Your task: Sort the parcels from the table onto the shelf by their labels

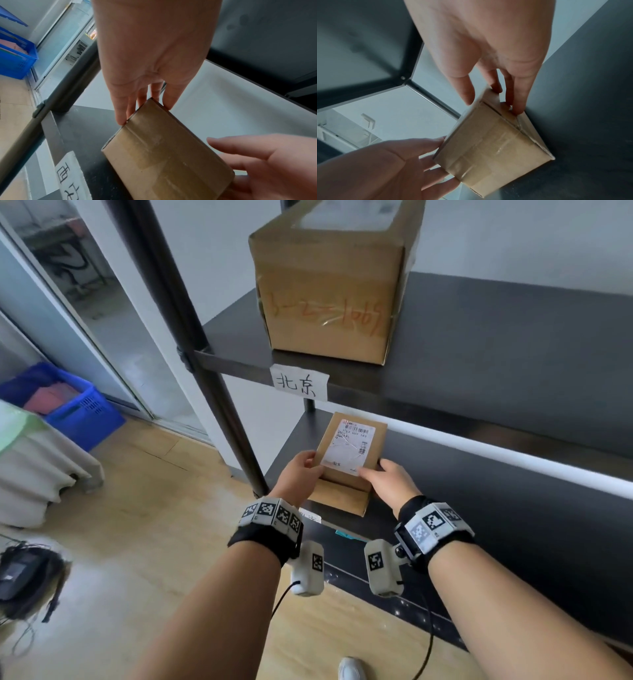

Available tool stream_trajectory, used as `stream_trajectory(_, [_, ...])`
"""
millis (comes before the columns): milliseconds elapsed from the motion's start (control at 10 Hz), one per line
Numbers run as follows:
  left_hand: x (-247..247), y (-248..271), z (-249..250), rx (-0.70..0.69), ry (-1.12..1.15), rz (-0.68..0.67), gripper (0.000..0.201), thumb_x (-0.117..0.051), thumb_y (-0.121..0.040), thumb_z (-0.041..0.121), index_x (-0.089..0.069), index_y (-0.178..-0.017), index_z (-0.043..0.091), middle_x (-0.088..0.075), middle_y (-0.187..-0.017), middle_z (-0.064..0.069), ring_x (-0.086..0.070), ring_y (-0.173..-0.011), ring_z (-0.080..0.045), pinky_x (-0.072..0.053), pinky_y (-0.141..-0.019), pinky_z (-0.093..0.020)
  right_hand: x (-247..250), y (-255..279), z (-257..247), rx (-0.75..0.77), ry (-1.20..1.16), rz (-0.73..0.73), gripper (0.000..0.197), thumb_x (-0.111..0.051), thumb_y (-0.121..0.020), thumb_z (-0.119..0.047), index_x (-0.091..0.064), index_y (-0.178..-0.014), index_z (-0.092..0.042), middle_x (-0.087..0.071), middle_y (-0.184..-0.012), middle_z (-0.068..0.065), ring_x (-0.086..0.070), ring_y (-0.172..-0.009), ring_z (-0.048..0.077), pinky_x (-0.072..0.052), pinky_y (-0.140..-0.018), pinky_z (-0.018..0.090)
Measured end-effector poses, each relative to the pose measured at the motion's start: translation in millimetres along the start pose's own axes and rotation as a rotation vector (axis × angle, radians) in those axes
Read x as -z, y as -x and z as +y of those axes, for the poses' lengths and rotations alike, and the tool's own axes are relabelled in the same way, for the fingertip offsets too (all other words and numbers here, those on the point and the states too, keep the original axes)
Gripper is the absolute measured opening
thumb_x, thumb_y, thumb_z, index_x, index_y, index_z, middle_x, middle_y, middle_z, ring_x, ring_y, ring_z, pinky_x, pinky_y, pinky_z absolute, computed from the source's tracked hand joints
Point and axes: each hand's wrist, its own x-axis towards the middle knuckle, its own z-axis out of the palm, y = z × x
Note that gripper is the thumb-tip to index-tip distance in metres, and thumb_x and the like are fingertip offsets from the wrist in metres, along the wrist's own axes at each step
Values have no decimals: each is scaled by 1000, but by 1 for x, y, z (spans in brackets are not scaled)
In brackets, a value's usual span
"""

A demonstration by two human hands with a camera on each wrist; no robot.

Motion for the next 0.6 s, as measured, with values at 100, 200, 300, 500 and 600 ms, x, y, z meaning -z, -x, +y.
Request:
stream_trajectory(100, [1,-5,-4,2,-43,-28,45,-53,-97,13,-49,-142,14,-64,-133,-6,-63,-116,-23,-50,-96,-32,-4,2,1,-30,-5,1,42,-62,-91,-32,-61,-130,-16,-66,-132,2,-61,-119,24,-47,-102,39])
stream_trajectory(200, [5,-2,-10,2,-100,-64,52,-54,-97,18,-44,-147,14,-59,-141,-7,-59,-124,-24,-46,-107,-39,-8,10,-3,-39,2,31,47,-62,-92,-29,-56,-136,-16,-62,-139,3,-58,-124,25,-45,-105,39])
stream_trajectory(300, [15,3,-14,-15,-168,-66,61,-53,-98,28,-34,-154,11,-45,-152,-9,-49,-135,-26,-41,-110,-38,-10,21,-11,-47,25,126,56,-60,-95,-26,-45,-147,-12,-52,-149,6,-49,-134,28,-38,-106,36])
stream_trajectory(500, [47,17,-29,-91,-270,-121,61,-51,-99,28,-33,-154,10,-45,-153,-12,-54,-128,-23,-40,-102,-29,-27,49,-20,-29,61,240,58,-57,-96,-28,-41,-149,-11,-51,-149,8,-51,-132,27,-40,-104,35])
stream_trajectory(600, [58,27,-40,-121,-318,-157,60,-52,-96,27,-36,-151,8,-48,-150,-14,-53,-131,-30,-43,-108,-39,-40,63,-14,-15,96,289,58,-57,-93,-32,-45,-146,-13,-58,-142,9,-57,-125,27,-46,-104,40])
